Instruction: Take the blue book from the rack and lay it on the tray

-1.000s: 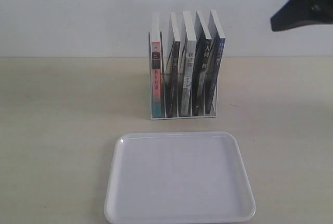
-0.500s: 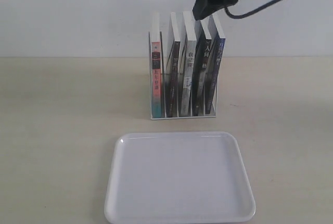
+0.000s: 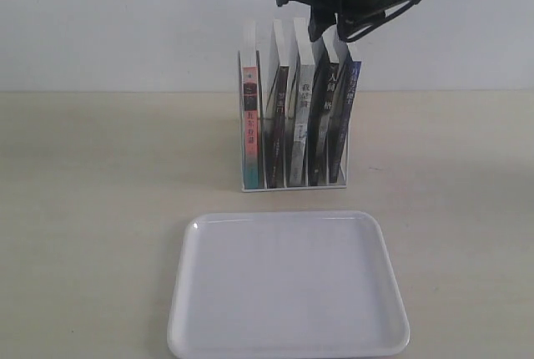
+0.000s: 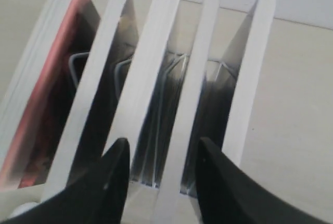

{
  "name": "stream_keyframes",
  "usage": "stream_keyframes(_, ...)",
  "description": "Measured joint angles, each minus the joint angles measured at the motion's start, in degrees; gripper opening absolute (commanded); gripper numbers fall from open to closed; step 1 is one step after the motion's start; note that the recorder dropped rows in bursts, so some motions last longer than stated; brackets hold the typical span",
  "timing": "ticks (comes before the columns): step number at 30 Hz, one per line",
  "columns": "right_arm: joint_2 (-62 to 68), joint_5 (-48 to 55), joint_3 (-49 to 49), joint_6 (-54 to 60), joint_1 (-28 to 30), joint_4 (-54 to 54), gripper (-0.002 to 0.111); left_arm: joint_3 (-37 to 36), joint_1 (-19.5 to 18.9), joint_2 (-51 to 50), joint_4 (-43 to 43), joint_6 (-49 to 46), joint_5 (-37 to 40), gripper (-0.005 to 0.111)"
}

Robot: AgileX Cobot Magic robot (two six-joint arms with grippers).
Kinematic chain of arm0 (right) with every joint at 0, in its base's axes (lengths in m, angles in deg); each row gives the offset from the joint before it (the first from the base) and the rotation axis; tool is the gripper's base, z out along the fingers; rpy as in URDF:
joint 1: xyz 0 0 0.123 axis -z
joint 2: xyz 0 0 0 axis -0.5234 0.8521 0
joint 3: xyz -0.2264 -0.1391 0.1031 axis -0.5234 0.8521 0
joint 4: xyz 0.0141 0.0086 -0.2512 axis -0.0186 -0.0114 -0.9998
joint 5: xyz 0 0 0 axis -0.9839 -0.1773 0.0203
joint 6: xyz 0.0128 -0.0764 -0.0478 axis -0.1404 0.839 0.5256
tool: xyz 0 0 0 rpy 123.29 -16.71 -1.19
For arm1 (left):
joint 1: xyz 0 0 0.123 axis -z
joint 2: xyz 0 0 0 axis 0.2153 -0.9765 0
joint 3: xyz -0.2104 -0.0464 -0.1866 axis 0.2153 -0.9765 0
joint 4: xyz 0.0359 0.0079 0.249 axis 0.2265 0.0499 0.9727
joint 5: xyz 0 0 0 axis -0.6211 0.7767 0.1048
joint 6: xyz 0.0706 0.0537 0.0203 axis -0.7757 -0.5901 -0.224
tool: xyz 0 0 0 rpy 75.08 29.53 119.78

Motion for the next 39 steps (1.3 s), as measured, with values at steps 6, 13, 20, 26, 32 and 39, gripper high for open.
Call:
stream_keyframes(6, 0.63, -0.47, -0.22, 0.00, 1.56, 0.00, 0.039, 0.00, 0.00, 0.00, 0.00, 0.00, 0.00, 0.005)
stream_keyframes(13, 2.13, -2.16, -0.22, 0.12, 1.56, 3.53, 0.039, 0.00, 0.00, 0.00, 0.00, 0.00, 0.00, 0.005)
stream_keyframes(20, 2.35, -3.11, -0.22, 0.21, 1.56, 1.93, 0.039, 0.00, 0.00, 0.00, 0.00, 0.00, 0.00, 0.005)
stream_keyframes(26, 3.08, -3.11, -0.22, 0.21, 1.56, 1.69, 0.039, 0.00, 0.00, 0.00, 0.00, 0.00, 0.00, 0.005)
stream_keyframes(32, 3.79, -2.90, -0.22, 0.21, 1.56, 1.69, 0.039, 0.00, 0.00, 0.00, 0.00, 0.00, 0.00, 0.005)
stream_keyframes(39, 3.95, -2.90, -0.22, -0.02, 1.56, 1.69, 0.033, 0.00, 0.00, 0.00, 0.00, 0.00, 0.00, 0.005)
